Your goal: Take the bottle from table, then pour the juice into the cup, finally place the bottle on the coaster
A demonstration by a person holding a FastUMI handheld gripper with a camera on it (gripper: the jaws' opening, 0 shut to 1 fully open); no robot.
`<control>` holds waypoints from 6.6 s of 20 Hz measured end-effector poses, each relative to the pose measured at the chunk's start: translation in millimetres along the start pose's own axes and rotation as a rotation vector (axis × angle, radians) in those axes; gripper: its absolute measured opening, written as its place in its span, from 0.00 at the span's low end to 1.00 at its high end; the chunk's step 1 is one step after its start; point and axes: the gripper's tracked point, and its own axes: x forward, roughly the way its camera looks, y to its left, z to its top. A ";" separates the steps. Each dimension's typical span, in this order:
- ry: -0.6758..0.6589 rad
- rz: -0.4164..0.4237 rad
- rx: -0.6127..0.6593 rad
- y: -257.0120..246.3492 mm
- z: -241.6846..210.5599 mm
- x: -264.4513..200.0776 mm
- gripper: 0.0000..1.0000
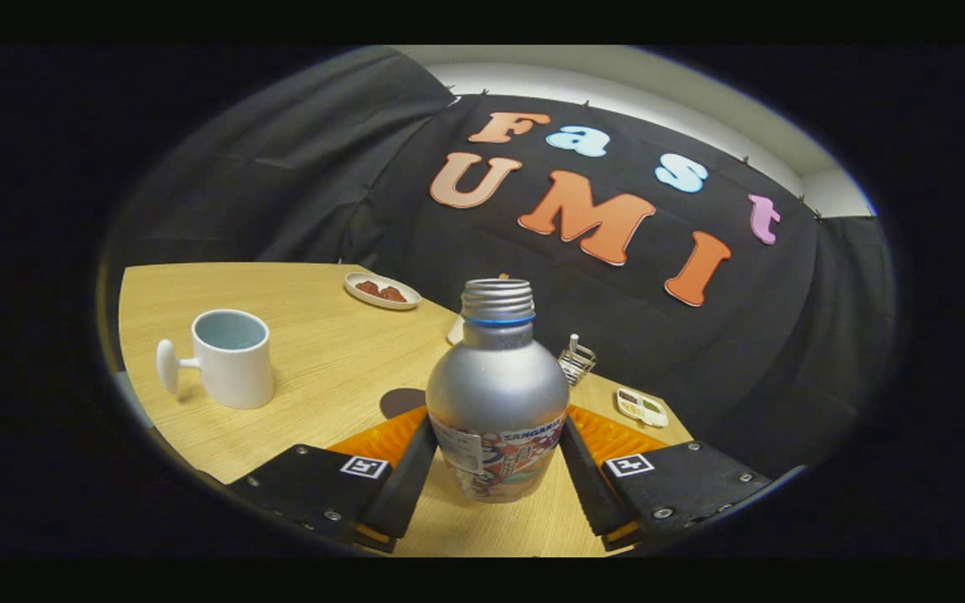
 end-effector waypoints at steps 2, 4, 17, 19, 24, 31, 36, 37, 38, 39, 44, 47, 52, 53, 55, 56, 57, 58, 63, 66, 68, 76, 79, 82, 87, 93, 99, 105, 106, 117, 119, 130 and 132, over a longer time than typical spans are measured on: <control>-0.007 -0.006 -0.061 6.7 7.1 2.0 0.79; -0.016 -0.016 -0.141 11.5 13.4 1.0 0.78; -0.156 -0.107 -0.568 29.2 58.9 6.5 0.78; -0.181 -0.124 -0.634 33.7 63.8 5.7 0.78; -0.234 -0.166 -0.810 42.0 71.8 6.7 0.78; -0.289 -0.210 -0.958 51.7 82.3 0.4 0.78; -0.318 -0.213 -1.034 54.1 89.8 11.2 0.78; -0.320 -0.216 -1.044 53.7 90.5 12.4 0.78; -0.325 -0.221 -1.059 52.8 91.9 12.1 0.77; -0.330 -0.225 -1.073 53.4 92.7 11.3 0.78; -0.344 -0.218 -1.122 55.5 91.9 13.0 0.78; -0.352 -0.228 -1.159 55.7 94.0 12.5 0.78; -0.369 -0.240 -1.213 55.0 97.9 10.6 0.78; -0.372 -0.243 -1.225 54.9 99.0 11.1 0.78; -0.372 -0.243 -1.238 55.2 96.4 10.4 0.77; -0.375 -0.247 -1.249 55.3 98.1 12.2 0.78; -0.379 -0.253 -1.262 54.7 98.8 10.7 0.78; -0.379 -0.254 -1.270 53.8 98.8 11.6 0.78; -0.374 -0.250 -1.268 51.5 98.6 12.1 0.77; -0.378 -0.247 -1.275 53.0 100.0 12.4 0.78; -0.383 -0.248 -1.284 53.0 101.1 11.3 0.77; -0.391 -0.254 -1.308 50.9 103.9 10.9 0.78; -0.391 -0.252 -1.319 51.4 101.9 11.6 0.77; -0.394 -0.258 -1.340 49.7 100.8 10.8 0.78; -0.408 -0.264 -1.352 52.3 103.8 10.5 0.77; -0.433 -0.284 -1.381 52.6 109.6 11.5 0.77; -0.452 -0.293 -1.410 54.7 111.7 10.5 0.77; -0.470 -0.295 -1.434 56.8 116.6 11.0 0.77; -0.473 -0.298 -1.437 56.6 118.0 11.6 0.77; -0.504 -0.290 -1.509 63.4 123.6 14.4 0.77; -0.510 -0.287 -1.519 65.7 123.0 13.5 0.77; -0.539 -0.287 -1.564 71.8 127.2 14.3 0.77; -0.543 -0.286 -1.568 72.3 127.6 15.2 0.77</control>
